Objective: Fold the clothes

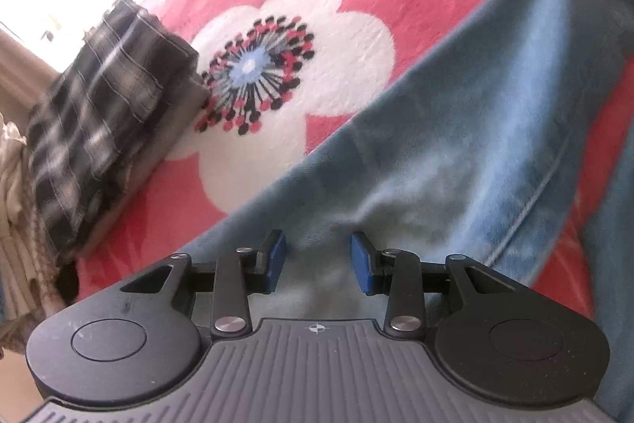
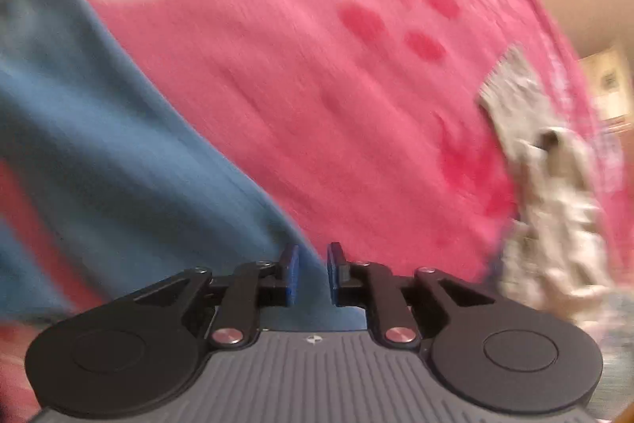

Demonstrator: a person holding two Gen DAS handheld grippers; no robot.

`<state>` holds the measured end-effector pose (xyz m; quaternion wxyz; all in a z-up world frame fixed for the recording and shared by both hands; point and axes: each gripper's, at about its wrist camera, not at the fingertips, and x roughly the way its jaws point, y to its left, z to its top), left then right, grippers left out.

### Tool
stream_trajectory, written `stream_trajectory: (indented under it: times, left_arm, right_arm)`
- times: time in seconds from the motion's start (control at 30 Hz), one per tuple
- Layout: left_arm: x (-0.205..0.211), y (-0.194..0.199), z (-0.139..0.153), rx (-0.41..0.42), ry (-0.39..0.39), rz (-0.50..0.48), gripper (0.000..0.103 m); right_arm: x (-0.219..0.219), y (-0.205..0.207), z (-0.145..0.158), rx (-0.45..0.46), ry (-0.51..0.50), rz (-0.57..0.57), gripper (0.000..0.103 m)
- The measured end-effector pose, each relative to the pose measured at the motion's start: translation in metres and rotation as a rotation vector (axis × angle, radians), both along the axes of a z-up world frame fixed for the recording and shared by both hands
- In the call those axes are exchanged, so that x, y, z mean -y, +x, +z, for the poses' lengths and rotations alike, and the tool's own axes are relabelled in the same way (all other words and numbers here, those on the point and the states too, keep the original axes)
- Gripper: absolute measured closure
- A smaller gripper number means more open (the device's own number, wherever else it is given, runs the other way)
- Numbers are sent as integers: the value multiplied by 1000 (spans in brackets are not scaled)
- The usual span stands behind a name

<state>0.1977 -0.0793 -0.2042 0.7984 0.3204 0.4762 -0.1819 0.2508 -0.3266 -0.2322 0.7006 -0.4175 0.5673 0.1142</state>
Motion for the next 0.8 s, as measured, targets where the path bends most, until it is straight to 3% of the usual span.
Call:
stream_trajectory:
  times: [0.07,0.13,0.2,0.27,0.37,0.47,0.6,0.8]
  left_arm:
    - [4,-2,-2,15,28,-28,67]
    - [4,-7,-1,35,40,-57,67]
    - [1,-12,0,52,43,-72,67]
    - [-5,-17,4,62,28,-60,67]
    - [-15,-26,14,74,-10,-27,67]
    - [-29,-45,24,76,-63,11,67]
    - [-46,-70,23,57,-112,60,67]
    - [-60,-89,18,46,-130,75,67]
  right_arm:
    - [13,-3,3,35,-16,-46,77]
    - [20,-3,32,93,94,-122,73]
    - [30,-8,76,185,257,-247,62]
    - [48,-23,117,245,452,-414,58]
    - [75,-60,138,229,725,-710,51]
    - [90,-112,117,206,904,-1013,51]
    - [96,-159,57,222,1008,-1398,51]
    - [99,-172,9,473,1032,-1704,50]
